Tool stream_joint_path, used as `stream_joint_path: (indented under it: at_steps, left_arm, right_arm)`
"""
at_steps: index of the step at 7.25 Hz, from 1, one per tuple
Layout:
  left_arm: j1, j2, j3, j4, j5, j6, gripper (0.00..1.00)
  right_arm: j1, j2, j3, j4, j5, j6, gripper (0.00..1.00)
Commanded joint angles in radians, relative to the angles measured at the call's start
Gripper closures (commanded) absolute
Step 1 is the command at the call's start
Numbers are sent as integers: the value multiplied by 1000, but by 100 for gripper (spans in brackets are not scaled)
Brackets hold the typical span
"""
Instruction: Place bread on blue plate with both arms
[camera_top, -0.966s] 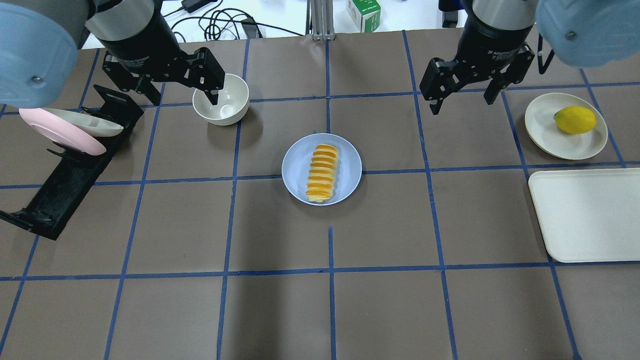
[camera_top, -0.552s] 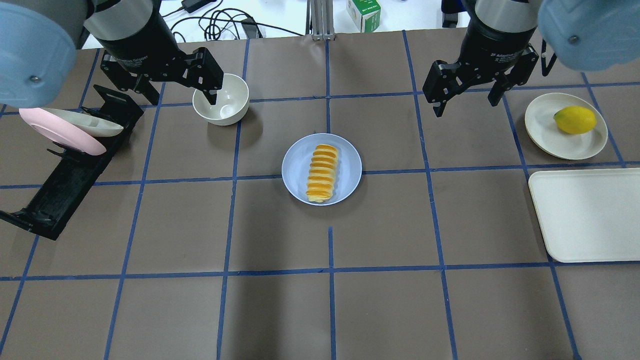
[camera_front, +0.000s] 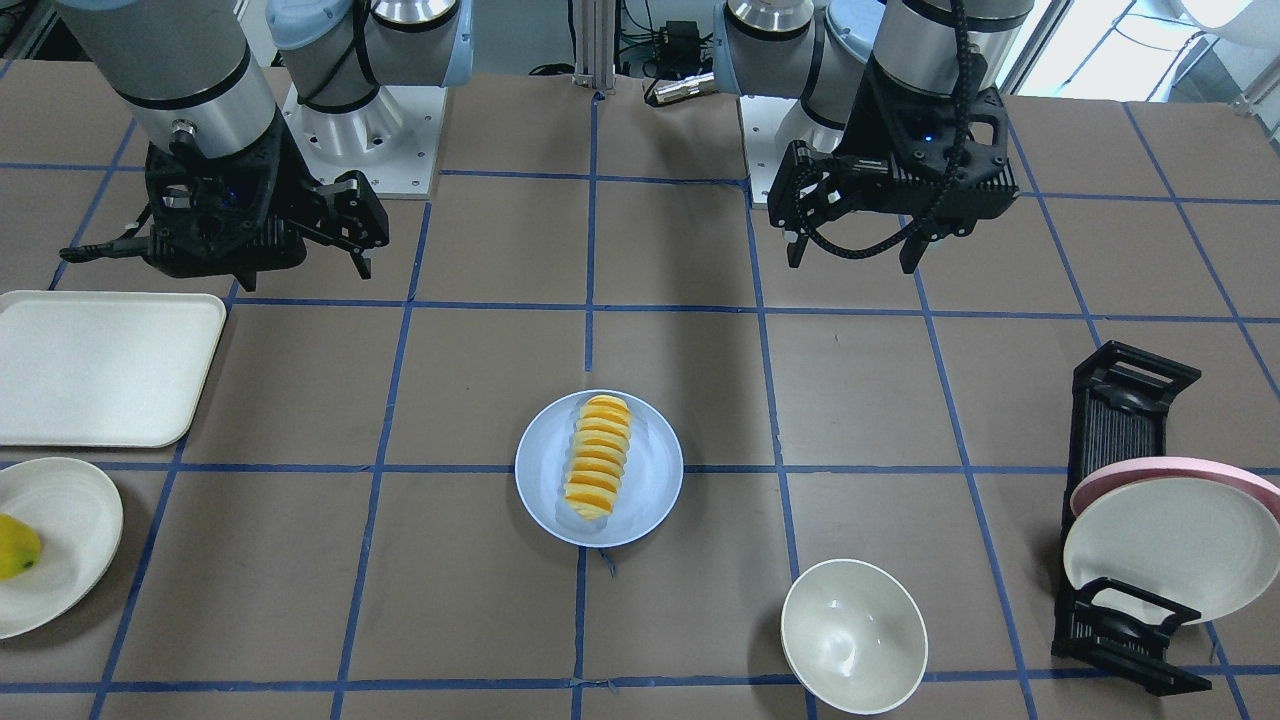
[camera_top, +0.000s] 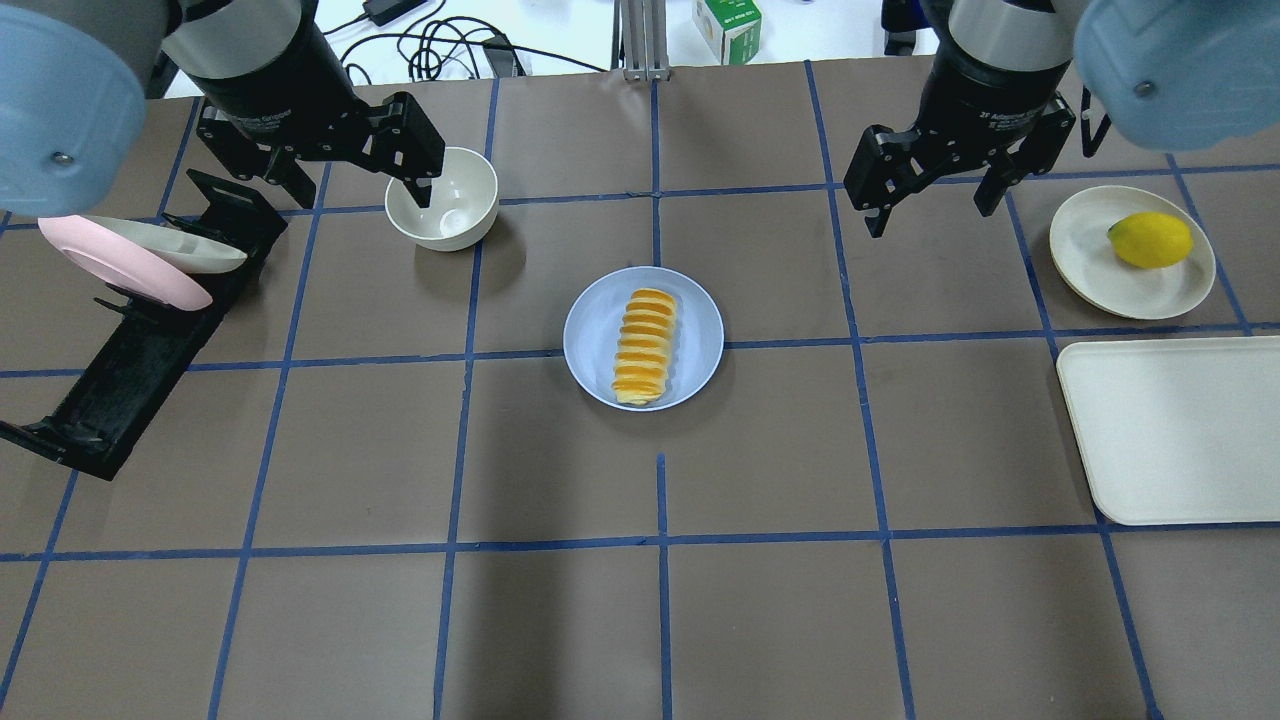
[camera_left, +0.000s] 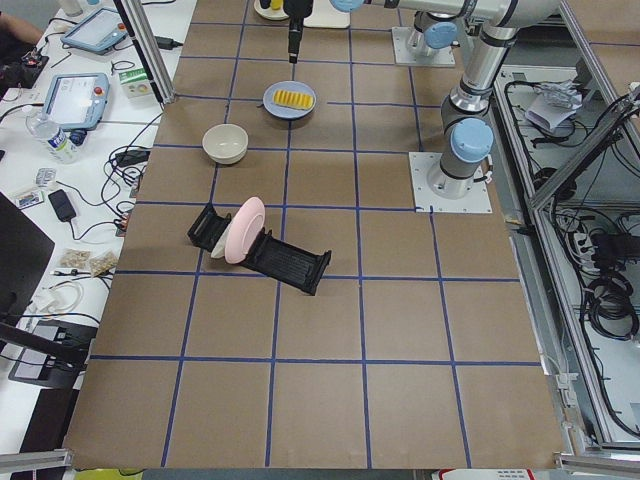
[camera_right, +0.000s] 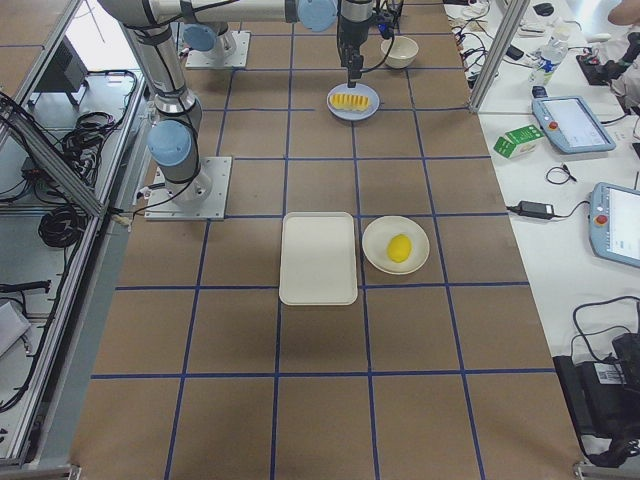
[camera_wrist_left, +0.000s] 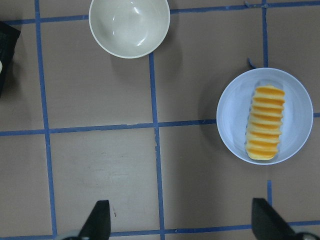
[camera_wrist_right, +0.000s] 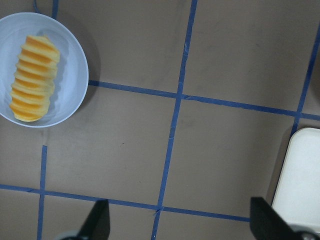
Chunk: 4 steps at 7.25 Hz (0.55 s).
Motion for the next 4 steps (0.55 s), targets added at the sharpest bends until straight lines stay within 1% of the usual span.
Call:
stream_joint_path:
  at_steps: [1, 4]
  left_arm:
    - [0, 1, -1, 0, 0, 0, 0]
    - [0, 2, 1, -2, 0, 0, 0]
  right_arm:
    - [1, -2, 2, -1, 2, 2, 0]
    - [1, 0, 2, -4, 28, 3, 0]
